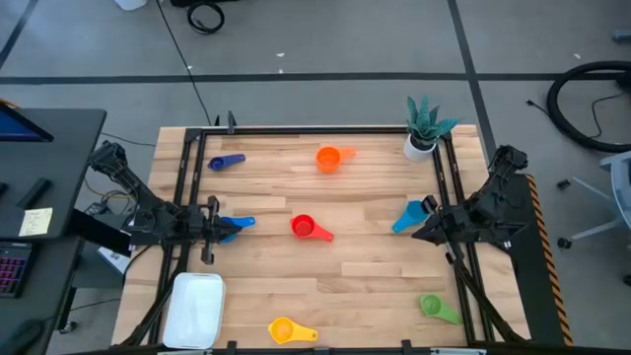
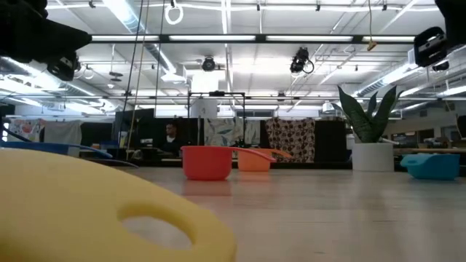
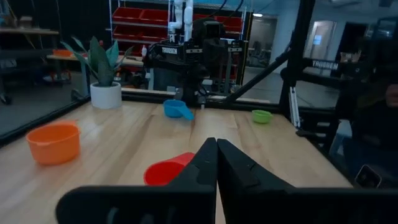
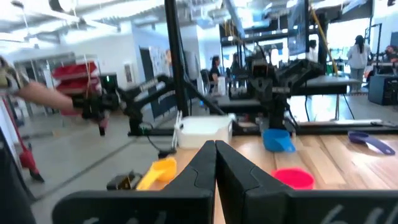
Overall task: Nest measuring cups in basket
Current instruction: Prepare the orange measuring cup
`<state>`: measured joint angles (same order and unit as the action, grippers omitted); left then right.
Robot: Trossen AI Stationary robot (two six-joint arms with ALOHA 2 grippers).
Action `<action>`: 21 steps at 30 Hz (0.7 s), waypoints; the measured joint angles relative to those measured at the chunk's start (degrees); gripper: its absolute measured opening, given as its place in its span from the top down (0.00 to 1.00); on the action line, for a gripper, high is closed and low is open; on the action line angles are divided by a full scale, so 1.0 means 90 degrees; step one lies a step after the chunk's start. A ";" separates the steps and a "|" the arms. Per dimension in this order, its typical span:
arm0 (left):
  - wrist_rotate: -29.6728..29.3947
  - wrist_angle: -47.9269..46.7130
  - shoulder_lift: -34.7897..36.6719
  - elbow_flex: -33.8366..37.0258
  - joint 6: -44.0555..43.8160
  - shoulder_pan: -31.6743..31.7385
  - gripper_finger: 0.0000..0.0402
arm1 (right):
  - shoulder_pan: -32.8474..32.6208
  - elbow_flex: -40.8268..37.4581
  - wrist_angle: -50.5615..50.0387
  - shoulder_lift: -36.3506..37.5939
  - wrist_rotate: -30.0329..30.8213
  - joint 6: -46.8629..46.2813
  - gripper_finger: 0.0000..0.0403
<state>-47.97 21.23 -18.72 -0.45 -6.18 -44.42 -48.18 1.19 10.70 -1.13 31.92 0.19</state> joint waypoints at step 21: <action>-0.0970 0.1170 -0.0005 -0.0338 0.0828 0.0000 0.99 | 0.0000 0.1534 -0.0670 -0.0176 0.1663 0.1116 0.97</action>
<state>-56.69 31.76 -18.76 -3.49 1.27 -44.42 -48.18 14.99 4.67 -2.71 46.89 10.24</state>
